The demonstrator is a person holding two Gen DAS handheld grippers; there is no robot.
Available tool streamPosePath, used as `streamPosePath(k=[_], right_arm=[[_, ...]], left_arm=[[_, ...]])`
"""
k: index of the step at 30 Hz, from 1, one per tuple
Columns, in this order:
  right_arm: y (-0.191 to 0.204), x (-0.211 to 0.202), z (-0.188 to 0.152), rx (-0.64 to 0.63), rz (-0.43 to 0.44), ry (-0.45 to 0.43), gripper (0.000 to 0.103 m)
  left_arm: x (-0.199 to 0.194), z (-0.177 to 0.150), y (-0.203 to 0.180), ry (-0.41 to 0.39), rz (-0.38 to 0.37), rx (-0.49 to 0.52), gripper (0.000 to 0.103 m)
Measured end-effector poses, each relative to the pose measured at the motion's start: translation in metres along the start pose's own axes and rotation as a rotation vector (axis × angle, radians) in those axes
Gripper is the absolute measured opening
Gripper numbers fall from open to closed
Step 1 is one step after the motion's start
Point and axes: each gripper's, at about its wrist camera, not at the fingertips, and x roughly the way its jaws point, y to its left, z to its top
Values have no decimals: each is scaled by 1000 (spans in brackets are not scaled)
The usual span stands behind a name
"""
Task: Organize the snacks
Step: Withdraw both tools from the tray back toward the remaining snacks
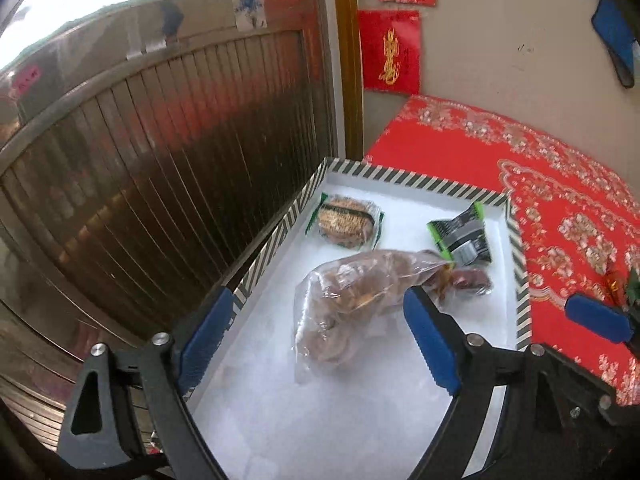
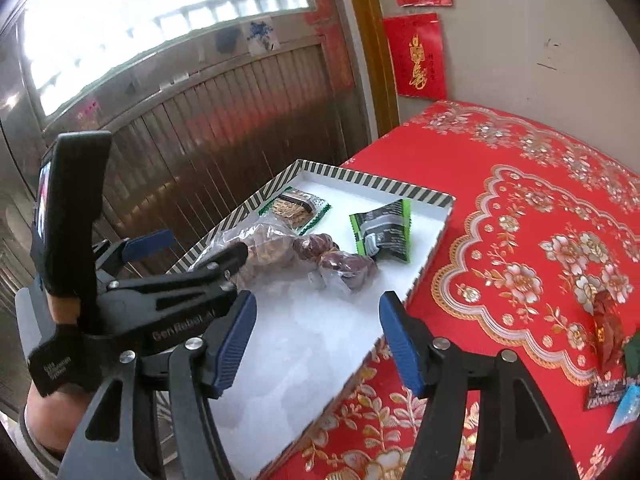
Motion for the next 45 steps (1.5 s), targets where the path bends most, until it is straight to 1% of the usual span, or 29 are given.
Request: streamPosePath(k=[3, 5, 10, 17, 24, 27, 33, 37, 40, 45], right_arm=[[-2, -9, -6, 8, 7, -7, 65], [-4, -15, -10, 7, -2, -12, 65], [-21, -32, -25, 24, -40, -15, 67], [-68, -65, -47, 110, -132, -32, 70], [-122, -98, -75, 243, -212, -40, 70], [-143, -111, -86, 289, -242, -47, 70], [-172, -134, -104, 357, -283, -76, 71], [-186, -148, -112, 378, -349, -94, 72], [-200, -161, -119, 420, -386, -109, 74], [-228, -177, -131, 540, -374, -147, 74]], left_arm=[[-11, 2, -4, -24, -23, -14, 89], [-18, 3, -10, -35, -39, -14, 92], [-34, 2, -40, -51, -115, 24, 94], [-47, -4, -92, -39, -209, 93, 94], [-53, -12, -140, -13, -270, 144, 94], [-54, -13, -157, -13, -276, 159, 94], [-54, -19, -192, -9, -300, 171, 94], [-52, -27, -217, 9, -317, 197, 94], [-49, -32, -237, 25, -326, 227, 94], [-40, -33, -260, 51, -336, 245, 94]])
